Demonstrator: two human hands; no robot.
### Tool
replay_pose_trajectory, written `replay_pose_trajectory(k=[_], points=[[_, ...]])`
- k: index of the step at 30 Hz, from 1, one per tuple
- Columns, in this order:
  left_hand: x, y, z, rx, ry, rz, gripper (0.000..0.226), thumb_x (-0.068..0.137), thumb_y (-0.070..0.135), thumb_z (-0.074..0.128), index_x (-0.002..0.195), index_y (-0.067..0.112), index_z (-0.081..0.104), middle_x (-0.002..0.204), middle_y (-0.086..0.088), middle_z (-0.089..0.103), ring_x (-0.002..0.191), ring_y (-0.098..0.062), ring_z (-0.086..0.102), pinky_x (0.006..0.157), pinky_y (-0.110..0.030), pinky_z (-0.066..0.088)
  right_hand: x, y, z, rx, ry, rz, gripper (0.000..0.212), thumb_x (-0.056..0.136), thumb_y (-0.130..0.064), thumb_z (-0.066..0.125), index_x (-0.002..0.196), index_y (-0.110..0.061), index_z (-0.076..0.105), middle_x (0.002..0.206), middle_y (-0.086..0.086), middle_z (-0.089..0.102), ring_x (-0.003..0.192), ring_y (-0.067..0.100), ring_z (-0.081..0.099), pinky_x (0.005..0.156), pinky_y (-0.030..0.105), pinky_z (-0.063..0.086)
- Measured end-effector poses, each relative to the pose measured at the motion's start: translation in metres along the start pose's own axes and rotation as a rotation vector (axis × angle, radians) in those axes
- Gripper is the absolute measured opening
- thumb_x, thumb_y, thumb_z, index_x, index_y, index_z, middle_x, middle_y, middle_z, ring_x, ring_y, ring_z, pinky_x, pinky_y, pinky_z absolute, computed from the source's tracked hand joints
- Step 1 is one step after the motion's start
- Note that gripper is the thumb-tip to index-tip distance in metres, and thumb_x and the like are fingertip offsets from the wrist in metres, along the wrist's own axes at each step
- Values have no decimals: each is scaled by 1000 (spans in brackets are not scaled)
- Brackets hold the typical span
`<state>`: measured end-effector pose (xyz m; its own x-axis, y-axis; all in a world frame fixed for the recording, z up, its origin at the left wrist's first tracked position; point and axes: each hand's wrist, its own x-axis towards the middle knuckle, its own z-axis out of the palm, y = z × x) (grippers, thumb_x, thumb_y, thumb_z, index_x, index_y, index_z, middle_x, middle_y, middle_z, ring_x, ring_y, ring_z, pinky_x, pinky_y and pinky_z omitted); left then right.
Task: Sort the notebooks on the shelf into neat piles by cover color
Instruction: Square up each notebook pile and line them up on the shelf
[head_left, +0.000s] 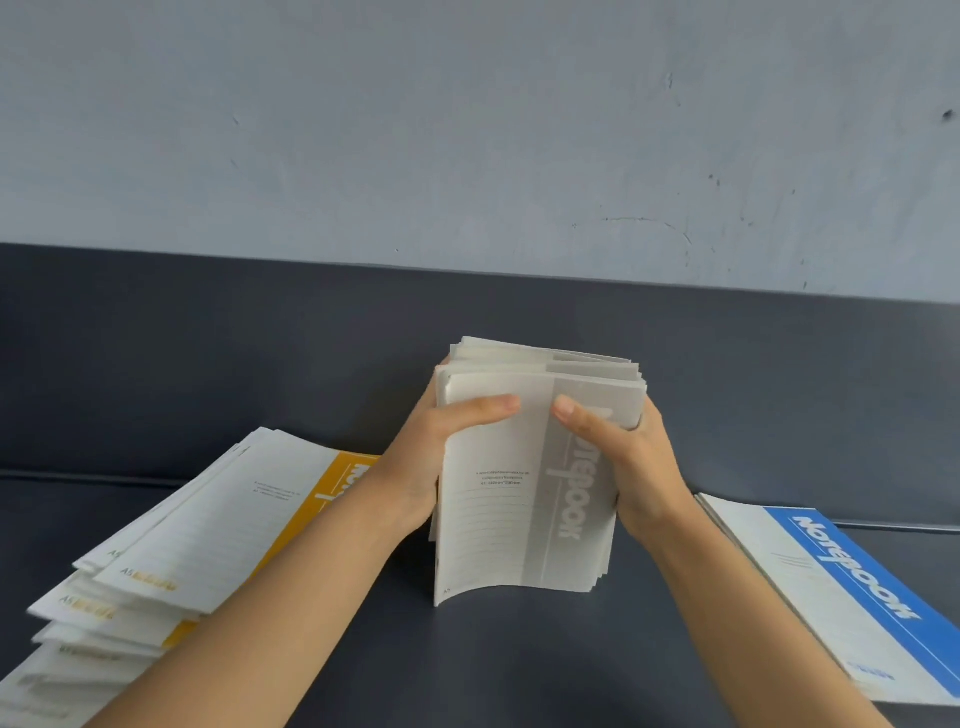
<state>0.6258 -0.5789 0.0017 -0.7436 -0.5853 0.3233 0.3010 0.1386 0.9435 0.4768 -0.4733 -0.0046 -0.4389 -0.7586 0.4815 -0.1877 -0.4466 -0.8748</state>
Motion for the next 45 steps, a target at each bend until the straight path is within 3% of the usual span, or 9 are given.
replay_pose_trajectory(k=[8,11,17,23,26,30,35,40,45], points=[[0,8,5,56,33,39,102,62,31,75,148,40,22,98,39,63,97,14,61,85,-21,42,0,-5,4,-28,59,-28,73,54,-54,73,120,-30,53,109,-7,69,97,13,68,81,32,55],[-2,7,3,4,63,1,81,65,30,68,140,33,38,102,27,68,94,5,65,79,-22,45,-1,-4,-1,-51,127,-17,74,55,-64,68,122,-37,50,117,-6,64,102,14,66,89,41,54],[-8,-6,3,-83,28,-173,56,62,31,66,117,16,62,91,-3,76,82,-18,73,70,-33,53,-8,-3,13,26,80,-107,82,68,-78,59,117,-12,56,116,7,64,113,27,59,102,52,43],[-5,4,-4,102,22,3,86,52,41,76,132,31,46,111,11,70,106,-9,65,80,-22,51,-3,-8,2,-27,173,-14,70,65,-80,51,119,-36,56,123,-13,60,119,14,55,104,48,41],[-6,1,1,98,57,36,92,59,31,76,139,42,32,115,19,66,105,3,63,79,-15,51,-4,-11,7,-72,194,20,59,74,-68,47,108,-22,62,106,-16,65,100,3,61,91,32,46],[-4,-7,-3,179,-1,-111,75,61,34,76,131,30,50,115,6,69,110,-15,64,89,-33,50,2,-20,9,51,193,268,33,87,-45,50,74,-15,58,74,2,63,72,20,60,77,39,48],[-2,-11,-8,300,10,-235,73,59,32,78,127,33,50,113,10,68,109,-12,61,93,-32,49,9,-16,10,52,263,349,46,86,-59,48,94,-17,66,90,-2,72,85,20,67,84,39,51],[-5,-13,-9,270,41,-214,82,50,36,83,126,32,52,114,8,68,108,-13,63,91,-34,52,16,-23,14,-18,306,328,18,86,-36,39,81,-20,43,81,5,40,74,22,35,61,32,32],[-5,-19,-11,267,91,-228,64,68,28,86,122,36,51,113,11,67,106,-8,63,82,-25,50,11,-13,16,21,263,362,65,76,-82,37,116,-34,55,114,-17,55,106,7,50,98,37,39]])
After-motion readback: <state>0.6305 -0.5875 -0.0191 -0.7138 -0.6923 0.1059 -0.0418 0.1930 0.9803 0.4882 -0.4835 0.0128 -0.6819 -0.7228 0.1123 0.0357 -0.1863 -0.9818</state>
